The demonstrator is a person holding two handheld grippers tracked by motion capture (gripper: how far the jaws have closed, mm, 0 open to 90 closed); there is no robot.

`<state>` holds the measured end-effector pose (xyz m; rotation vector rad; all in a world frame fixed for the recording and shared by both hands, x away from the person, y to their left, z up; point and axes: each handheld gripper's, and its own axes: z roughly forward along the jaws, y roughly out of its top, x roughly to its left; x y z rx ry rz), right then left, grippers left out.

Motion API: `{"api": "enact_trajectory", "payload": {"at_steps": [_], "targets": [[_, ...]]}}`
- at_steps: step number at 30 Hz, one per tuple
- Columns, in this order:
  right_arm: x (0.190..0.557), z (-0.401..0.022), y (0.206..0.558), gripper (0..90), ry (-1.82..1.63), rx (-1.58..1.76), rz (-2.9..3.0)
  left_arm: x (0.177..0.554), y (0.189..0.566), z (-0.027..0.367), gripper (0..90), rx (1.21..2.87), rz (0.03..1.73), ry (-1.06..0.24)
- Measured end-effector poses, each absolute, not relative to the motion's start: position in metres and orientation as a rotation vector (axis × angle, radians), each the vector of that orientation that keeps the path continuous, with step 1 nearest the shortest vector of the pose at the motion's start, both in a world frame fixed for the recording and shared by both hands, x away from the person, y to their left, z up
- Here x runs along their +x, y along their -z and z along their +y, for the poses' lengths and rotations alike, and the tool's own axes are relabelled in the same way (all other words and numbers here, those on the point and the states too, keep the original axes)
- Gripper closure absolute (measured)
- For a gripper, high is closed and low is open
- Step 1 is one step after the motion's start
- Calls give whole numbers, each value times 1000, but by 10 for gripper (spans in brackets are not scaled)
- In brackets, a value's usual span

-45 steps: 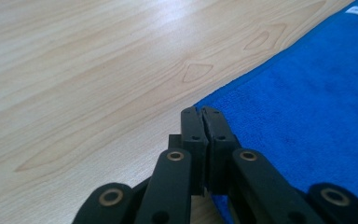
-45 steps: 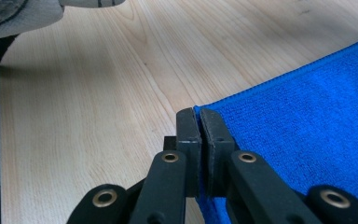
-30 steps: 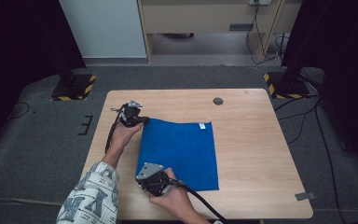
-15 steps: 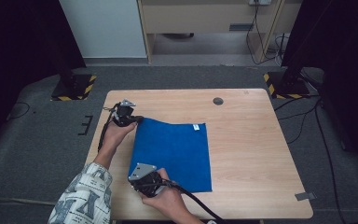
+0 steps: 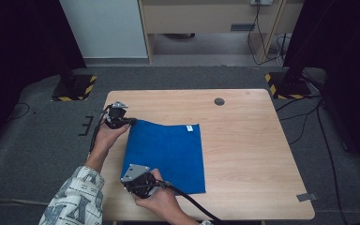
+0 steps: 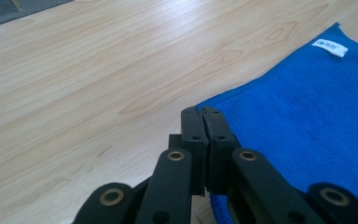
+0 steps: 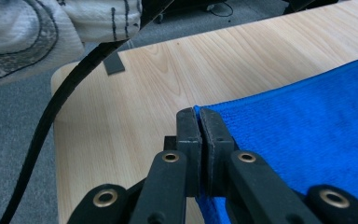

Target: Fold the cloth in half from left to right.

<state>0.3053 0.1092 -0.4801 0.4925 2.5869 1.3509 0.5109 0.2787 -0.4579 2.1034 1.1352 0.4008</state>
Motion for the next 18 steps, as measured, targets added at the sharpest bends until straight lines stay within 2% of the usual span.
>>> {"api": "enact_trajectory", "payload": {"at_steps": [6,18], "targets": [[306,108,474,877,-1365,491,2564,511,451,276,884,2081,1147,-386],[304,52,467,876,-1348,558,2503,524,446,211,883,2080,1100,-343]]}}
